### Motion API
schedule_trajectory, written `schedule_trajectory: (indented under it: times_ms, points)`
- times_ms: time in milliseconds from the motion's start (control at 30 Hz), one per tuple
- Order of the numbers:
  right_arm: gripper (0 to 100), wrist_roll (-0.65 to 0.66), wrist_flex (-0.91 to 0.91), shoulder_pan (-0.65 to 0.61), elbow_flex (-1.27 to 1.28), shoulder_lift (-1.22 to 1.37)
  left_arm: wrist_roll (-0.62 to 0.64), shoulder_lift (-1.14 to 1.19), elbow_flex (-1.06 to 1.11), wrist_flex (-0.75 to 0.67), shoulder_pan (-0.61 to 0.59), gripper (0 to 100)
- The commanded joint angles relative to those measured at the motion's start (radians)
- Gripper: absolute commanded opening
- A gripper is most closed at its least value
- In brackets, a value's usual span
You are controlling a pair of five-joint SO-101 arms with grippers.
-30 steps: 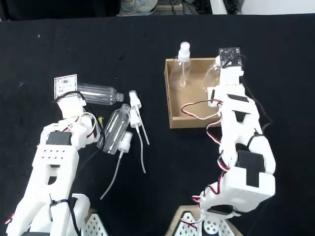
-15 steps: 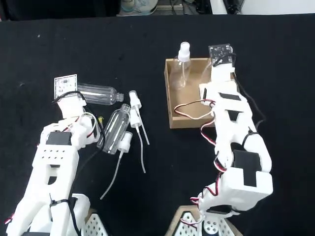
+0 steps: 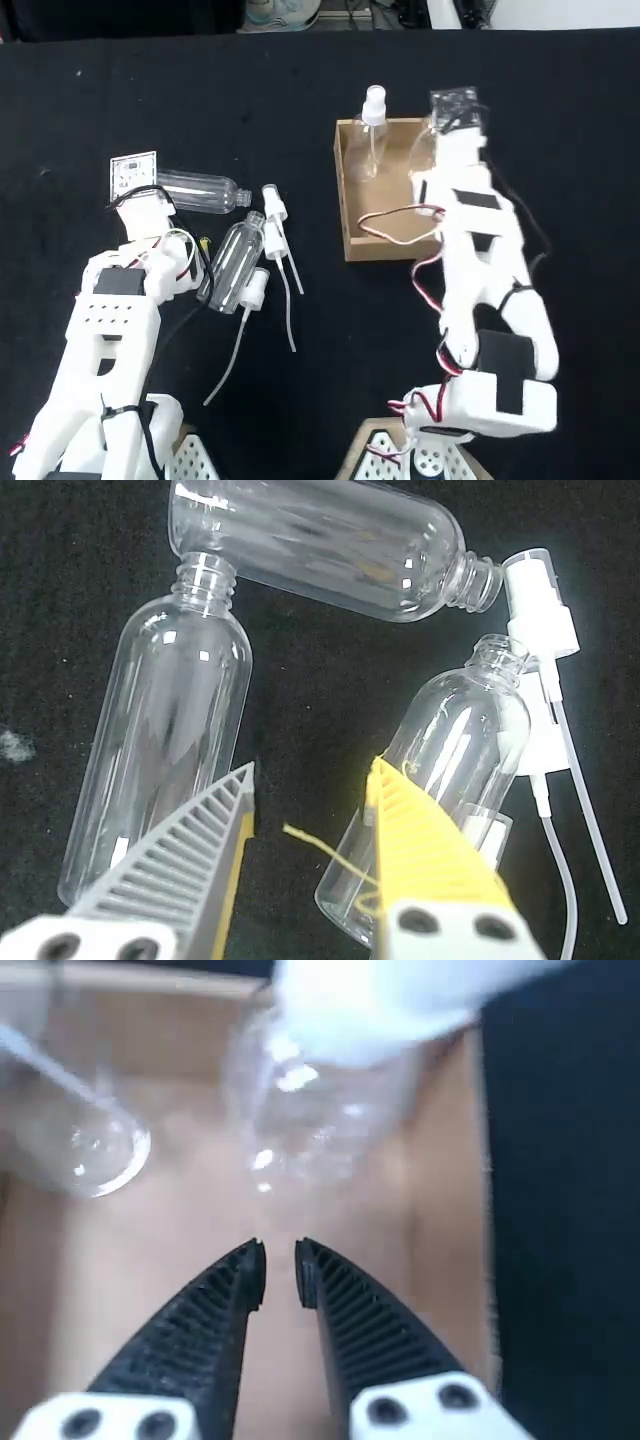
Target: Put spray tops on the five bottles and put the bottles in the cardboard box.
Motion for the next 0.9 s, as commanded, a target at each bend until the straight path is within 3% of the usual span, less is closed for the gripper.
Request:
schedule_trajectory:
  times_ms: [0, 133, 433, 867]
  points:
    - [2.2, -0.003, 0.005, 0.075, -0.038, -0.064, 0.005, 0.0, -0.004, -0.012, 0.008, 18]
    - [2.2, -0.023, -0.057, 0.112, -0.03, -0.064, 0.005, 0.0, -0.004, -0.015, 0.008, 18]
    - [2.1, -0.284, -0.259, 0.106, -0.021, 0.021, 0.005, 0.0, -0.004, -0.014, 0.008, 18]
    - [2.1, -0.299, -0.402, 0.055, -0.022, 0.166, 0.005, 0.0, -0.005, -0.017, 0.008, 18]
